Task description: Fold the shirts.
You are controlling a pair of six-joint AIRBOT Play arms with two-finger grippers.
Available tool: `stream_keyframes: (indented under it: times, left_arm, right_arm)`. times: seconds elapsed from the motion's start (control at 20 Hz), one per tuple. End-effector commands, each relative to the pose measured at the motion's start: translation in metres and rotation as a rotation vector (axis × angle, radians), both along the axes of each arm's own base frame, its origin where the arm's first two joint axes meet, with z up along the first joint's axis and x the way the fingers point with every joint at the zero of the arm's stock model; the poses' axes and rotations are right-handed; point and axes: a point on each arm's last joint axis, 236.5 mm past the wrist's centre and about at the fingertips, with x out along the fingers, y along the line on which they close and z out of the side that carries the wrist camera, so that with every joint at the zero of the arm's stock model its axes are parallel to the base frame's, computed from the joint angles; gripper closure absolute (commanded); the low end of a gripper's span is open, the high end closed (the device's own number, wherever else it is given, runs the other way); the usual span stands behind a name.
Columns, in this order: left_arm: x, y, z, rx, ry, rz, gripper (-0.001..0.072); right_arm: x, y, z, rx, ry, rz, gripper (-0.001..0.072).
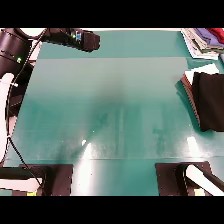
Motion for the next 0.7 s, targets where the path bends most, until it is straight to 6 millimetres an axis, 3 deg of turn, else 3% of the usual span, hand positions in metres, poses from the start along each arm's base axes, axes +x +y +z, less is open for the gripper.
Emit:
stream_keyframes:
  times: [0.0,0.1,0.25,0.3,0.65]
  left_arm:
    - [0.004,0.001,0.005,-0.008,-0.024,0.012,0.0684]
    - [0.008,0.000,0.009,-0.020,-0.044,0.019,0.0684]
    - [0.014,0.000,0.019,-0.044,-0.082,0.032,0.0684]
    - [0.016,0.000,0.022,-0.052,-0.094,0.036,0.0684]
    - [0.022,-0.001,0.032,-0.079,-0.137,0.052,0.0684]
  right_arm:
    - [0.010,0.086,0.013,-0.026,-0.043,0.221,0.0017]
    - [0.008,0.119,0.011,-0.046,-0.038,0.306,0.0056]
    - [0.003,0.155,0.010,-0.056,-0.042,0.400,0.0558]
    - [0.002,0.162,0.011,-0.056,-0.046,0.417,0.0680]
    - [0.001,0.168,0.011,-0.054,-0.046,0.434,0.0696]
